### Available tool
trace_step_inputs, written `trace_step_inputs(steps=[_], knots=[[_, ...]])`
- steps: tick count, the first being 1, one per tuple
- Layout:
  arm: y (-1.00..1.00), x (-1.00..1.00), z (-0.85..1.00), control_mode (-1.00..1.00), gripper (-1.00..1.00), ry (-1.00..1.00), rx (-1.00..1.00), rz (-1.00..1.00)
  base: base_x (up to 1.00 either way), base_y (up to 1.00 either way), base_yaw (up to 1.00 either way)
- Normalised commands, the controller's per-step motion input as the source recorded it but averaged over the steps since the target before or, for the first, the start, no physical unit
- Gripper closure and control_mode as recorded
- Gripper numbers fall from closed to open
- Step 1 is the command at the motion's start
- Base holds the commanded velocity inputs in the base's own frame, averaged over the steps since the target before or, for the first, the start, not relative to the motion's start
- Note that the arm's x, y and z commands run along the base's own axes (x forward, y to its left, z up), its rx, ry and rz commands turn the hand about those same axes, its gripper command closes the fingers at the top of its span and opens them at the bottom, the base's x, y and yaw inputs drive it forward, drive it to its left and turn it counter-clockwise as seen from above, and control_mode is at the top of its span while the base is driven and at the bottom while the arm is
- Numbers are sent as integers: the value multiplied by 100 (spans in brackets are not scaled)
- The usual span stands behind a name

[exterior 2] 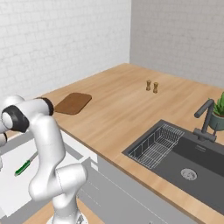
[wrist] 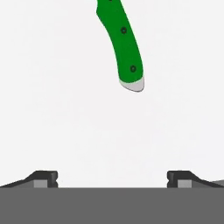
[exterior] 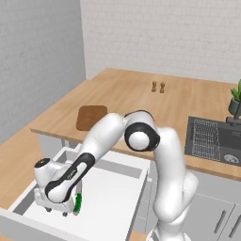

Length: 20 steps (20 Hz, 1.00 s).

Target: Pick up the knife from the drawer and place it on the cutting board. Then place the meat from the plate to the cutting board.

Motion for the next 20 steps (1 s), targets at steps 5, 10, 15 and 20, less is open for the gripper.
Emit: trace_step_inputs(steps=[5,10,15,20], knots=[[-24,73,0,-100,-100,0,0,0,0,0,0],[-2,52,0,-100,-100,-3,0,0,0,0,0],[0,30,-2,-100,-100,-5,0,0,0,0,0],[-15,4,-19,-100,-100,-5,0,3,0,0,0]])
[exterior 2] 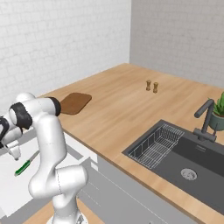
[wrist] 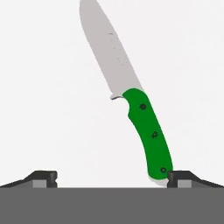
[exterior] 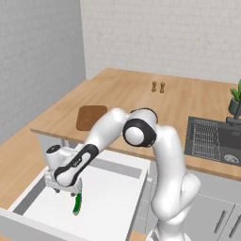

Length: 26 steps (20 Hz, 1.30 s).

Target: Pick up the knife from the drawer and place it on the cutting board. Then place the meat from the plate to the cutting board.

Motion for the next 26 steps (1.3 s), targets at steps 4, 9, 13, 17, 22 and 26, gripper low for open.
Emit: trace_step_inputs(steps=[4,9,13,17,22,26], knots=[[-38,-17,-8,-100,-100,-4,0,6,0,0,0],[-37,-12,-2,-100,-100,-3,4,8,0,0,0],[-33,-23,0,-100,-100,-9,7,9,0,0,0],[-20,-8,-4,-100,-100,-7,6,8,0,0,0],[-5,11,-16,-100,-100,0,5,7,0,0,0],[5,64,-23,-100,-100,2,2,3,0,0,0]])
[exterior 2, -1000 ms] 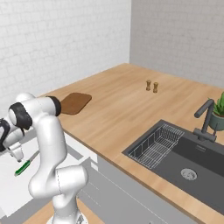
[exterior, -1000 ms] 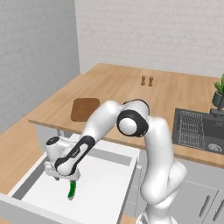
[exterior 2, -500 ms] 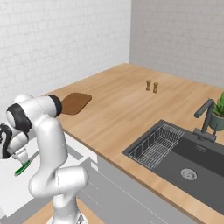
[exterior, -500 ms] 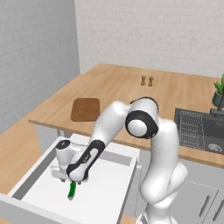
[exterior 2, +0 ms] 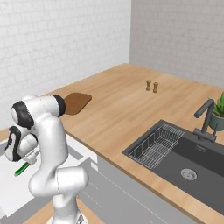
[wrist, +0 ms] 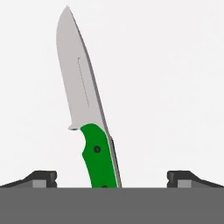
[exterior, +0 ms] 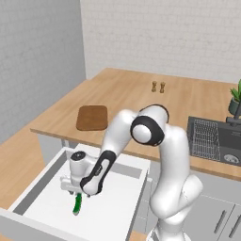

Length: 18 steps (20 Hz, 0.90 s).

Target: Pick up the knife from the drawer and place it on the cutting board. Then place the meat from the plate to the cutting board.

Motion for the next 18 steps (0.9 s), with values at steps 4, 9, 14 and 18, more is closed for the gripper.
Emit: trace_step_inputs(steps=[4,9,14,18], knots=[[29,53,-30,-100,-100,7,0,0,0,0,0],[24,5,-33,-100,-100,4,0,0,0,0,0],[7,-1,-26,-100,-100,0,0,0,0,0,0],[0,0,-31,-100,-100,0,0,0,0,0,0]])
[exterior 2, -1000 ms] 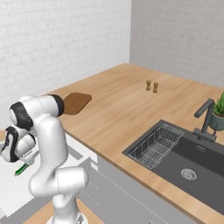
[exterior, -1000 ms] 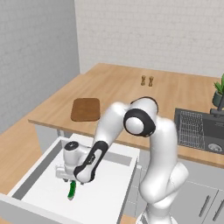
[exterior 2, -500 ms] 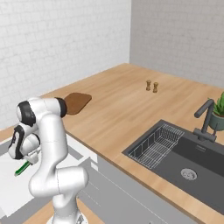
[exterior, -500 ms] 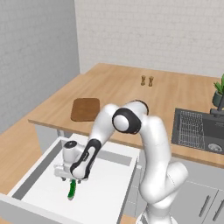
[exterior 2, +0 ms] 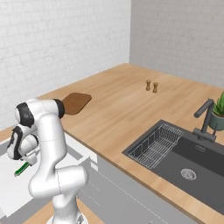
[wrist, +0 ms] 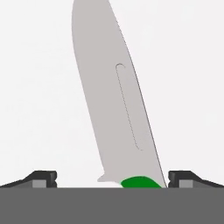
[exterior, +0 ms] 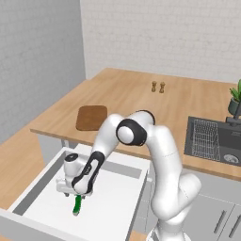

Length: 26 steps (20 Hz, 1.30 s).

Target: Pick up the knife from the drawer and place it on the cutting board. Then place the meat from the plate to the cutting board.

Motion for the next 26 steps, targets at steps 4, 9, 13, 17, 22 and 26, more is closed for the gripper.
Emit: trace_step_inputs(steps=[4,9,13,17,22,26], knots=[[0,-13,-40,-100,-100,0,0,0,0,0,0],[3,-7,-57,-100,100,2,0,0,0,0,0],[13,0,-34,-100,100,0,0,0,0,0,0],[19,0,-6,-100,100,1,0,0,0,0,0],[5,-27,8,-100,100,3,1,-10,0,0,0],[-12,-64,67,-100,100,0,1,-11,0,0,0]])
